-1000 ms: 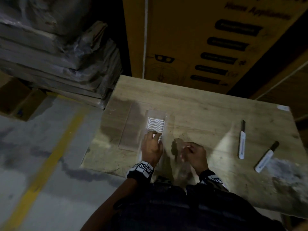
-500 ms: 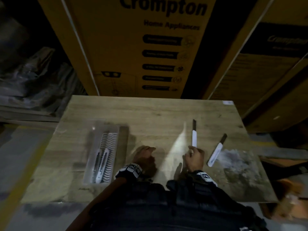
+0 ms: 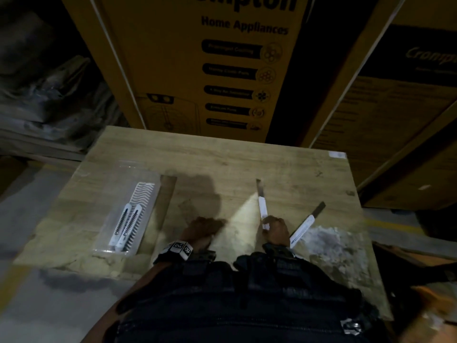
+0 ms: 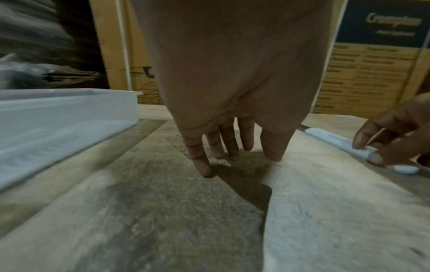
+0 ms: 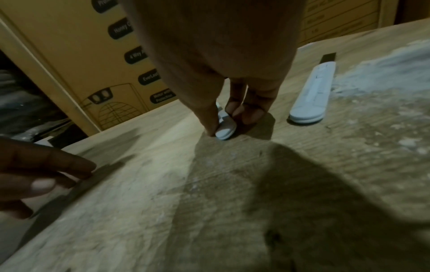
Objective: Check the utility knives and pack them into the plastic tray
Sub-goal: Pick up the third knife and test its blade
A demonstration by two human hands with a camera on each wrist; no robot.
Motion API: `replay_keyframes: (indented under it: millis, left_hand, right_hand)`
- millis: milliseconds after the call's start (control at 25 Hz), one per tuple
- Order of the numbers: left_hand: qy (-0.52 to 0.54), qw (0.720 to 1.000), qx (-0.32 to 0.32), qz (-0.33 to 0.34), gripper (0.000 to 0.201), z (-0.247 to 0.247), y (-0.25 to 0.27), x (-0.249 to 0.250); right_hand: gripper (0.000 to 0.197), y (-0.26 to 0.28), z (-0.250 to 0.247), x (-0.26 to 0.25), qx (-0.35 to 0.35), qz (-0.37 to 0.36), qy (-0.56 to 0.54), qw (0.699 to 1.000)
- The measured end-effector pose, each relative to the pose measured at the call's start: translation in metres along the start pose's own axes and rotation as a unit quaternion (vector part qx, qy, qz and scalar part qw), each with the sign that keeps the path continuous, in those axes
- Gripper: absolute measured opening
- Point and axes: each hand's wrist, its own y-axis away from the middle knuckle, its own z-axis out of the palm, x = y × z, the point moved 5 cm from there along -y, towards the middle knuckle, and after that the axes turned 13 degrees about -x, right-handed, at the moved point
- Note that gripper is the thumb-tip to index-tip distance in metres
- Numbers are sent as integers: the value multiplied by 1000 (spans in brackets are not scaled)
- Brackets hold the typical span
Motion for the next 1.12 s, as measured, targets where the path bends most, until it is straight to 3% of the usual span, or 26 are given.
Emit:
replay_keyframes:
  millis: [120,200,280,400,560,680,840,1120]
  left_hand:
    - [55,998,12,-7,67,-16,26,30]
    - [125,991,36,-27,45,-22,31,29]
    - [169,982,53,-61,36,-26,29,19]
    - [254,958,111,-71,37,-44,28,13]
    - [317,910,268,4,30,-104,48,23]
    - [333,876,341,76,28,-154,80,35]
    - [338,836,382,200,23,-203,118,57]
    - [417,760,420,269,16,-253,164,64]
  right_hand:
    - [36,1,-2,0,-63,-19,-39,997]
    - [25,4,-3,-9,-118,-30,-60,991]
    - [13,8,-10,-24,-126,-24,-135,983]
    - [26,13,-31,-59,-117,-64,-254,958]
    - [22,37,-77,-117,-122,-135,-349,919]
    - [22,63,-105,-149,-108,-178,-393,896]
    - [24,92,-123,-184,-95,-221,-439,866]
    - [28,112,-143,-231,-38,-265,-458,848]
